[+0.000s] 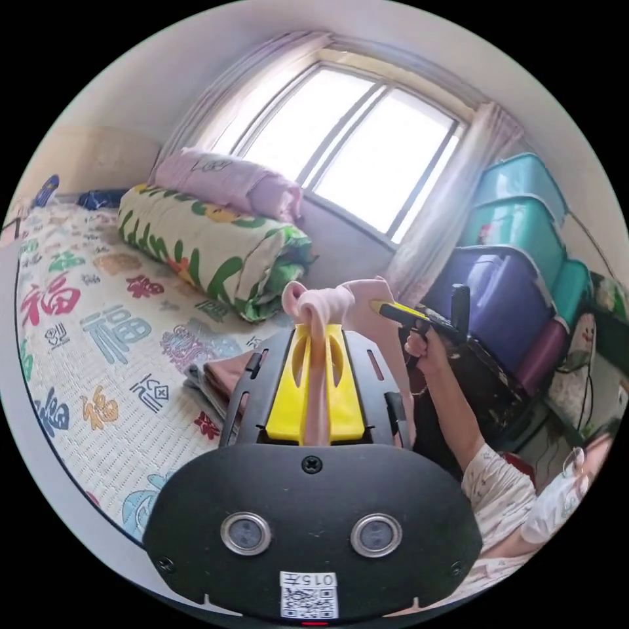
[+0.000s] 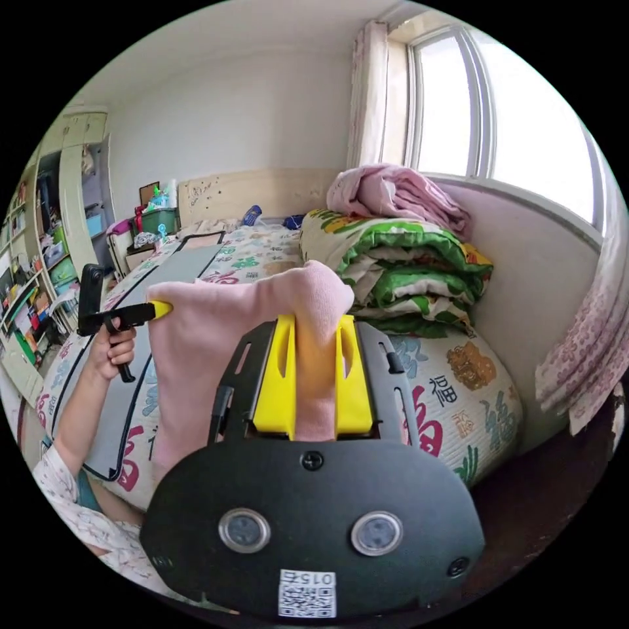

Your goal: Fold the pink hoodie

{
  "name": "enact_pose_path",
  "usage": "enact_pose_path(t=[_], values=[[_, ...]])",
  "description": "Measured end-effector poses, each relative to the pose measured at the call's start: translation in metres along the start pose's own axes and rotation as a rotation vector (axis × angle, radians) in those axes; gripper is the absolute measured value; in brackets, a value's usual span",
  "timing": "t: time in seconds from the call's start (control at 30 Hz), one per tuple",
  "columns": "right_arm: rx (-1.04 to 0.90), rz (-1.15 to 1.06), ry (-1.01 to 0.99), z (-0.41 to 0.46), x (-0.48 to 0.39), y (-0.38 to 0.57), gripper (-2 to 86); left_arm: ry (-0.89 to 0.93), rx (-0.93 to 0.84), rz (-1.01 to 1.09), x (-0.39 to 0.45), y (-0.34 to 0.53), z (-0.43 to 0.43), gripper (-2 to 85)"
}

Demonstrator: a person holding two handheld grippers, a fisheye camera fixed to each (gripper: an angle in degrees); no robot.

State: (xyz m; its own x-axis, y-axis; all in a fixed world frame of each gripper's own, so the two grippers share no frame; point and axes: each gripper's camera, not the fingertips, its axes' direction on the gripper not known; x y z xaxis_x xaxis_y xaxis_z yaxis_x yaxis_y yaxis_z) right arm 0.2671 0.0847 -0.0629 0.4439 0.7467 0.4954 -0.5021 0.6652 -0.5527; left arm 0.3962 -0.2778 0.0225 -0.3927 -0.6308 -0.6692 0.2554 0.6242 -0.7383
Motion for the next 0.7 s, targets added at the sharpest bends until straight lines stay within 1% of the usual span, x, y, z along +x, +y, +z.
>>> enact_pose_path(t=[0.07, 0.1, 0.17, 0.2, 0.27, 0.3, 0.33, 0.43, 0.47, 0.5, 0.53, 0.57, 0.63, 0.7], values=[[-0.071, 0.016, 0.111, 0.073, 0.012, -0.019, 9.8, -0.094, -0.029, -0.075, -0.054, -0.013, 0.030, 3.6], [-0.065, 0.011, 0.159, 0.086, 0.011, -0.023, 8.9, -0.125, -0.029, -0.079, -0.063, -0.017, 0.034, 3.9], [-0.015, -0.043, 0.340, 0.127, 0.001, -0.037, 4.7, -0.230, -0.008, -0.056, -0.083, -0.027, 0.045, 5.3], [-0.016, -0.063, 0.372, 0.138, -0.002, -0.041, 3.6, -0.257, 0.003, -0.043, -0.085, -0.029, 0.047, 5.5], [-0.065, -0.165, 0.444, 0.192, -0.019, -0.057, 1.0, -0.353, 0.047, 0.015, -0.087, -0.033, 0.061, 5.6], [-0.084, -0.190, 0.453, 0.207, -0.023, -0.061, 0.7, -0.366, 0.050, 0.032, -0.088, -0.033, 0.066, 5.3], [-0.131, -0.243, 0.487, 0.241, -0.030, -0.067, 0.2, -0.373, 0.034, 0.060, -0.093, -0.035, 0.083, 4.8], [-0.213, -0.349, 0.664, 0.324, -0.031, -0.072, -0.2, -0.384, -0.107, 0.073, -0.129, -0.039, 0.143, 4.6], [-0.230, -0.382, 0.712, 0.353, -0.025, -0.071, -0.3, -0.433, -0.143, 0.078, -0.146, -0.038, 0.164, 4.8], [-0.228, -0.397, 0.731, 0.365, -0.022, -0.069, -0.4, -0.469, -0.158, 0.088, -0.155, -0.037, 0.174, 4.9], [-0.221, -0.426, 0.773, 0.391, -0.014, -0.063, -0.4, -0.522, -0.180, 0.143, -0.168, -0.035, 0.192, 4.5], [-0.222, -0.464, 0.819, 0.419, -0.005, -0.054, -0.5, -0.545, -0.182, 0.197, -0.178, -0.035, 0.204, 3.7], [-0.220, -0.517, 0.876, 0.454, 0.009, -0.043, -0.6, -0.574, -0.173, 0.240, -0.190, -0.040, 0.213, 3.0], [-0.215, -0.486, 0.851, 0.468, 0.030, -0.050, -0.6, -0.614, -0.187, 0.271, -0.201, -0.049, 0.222, 2.7]])
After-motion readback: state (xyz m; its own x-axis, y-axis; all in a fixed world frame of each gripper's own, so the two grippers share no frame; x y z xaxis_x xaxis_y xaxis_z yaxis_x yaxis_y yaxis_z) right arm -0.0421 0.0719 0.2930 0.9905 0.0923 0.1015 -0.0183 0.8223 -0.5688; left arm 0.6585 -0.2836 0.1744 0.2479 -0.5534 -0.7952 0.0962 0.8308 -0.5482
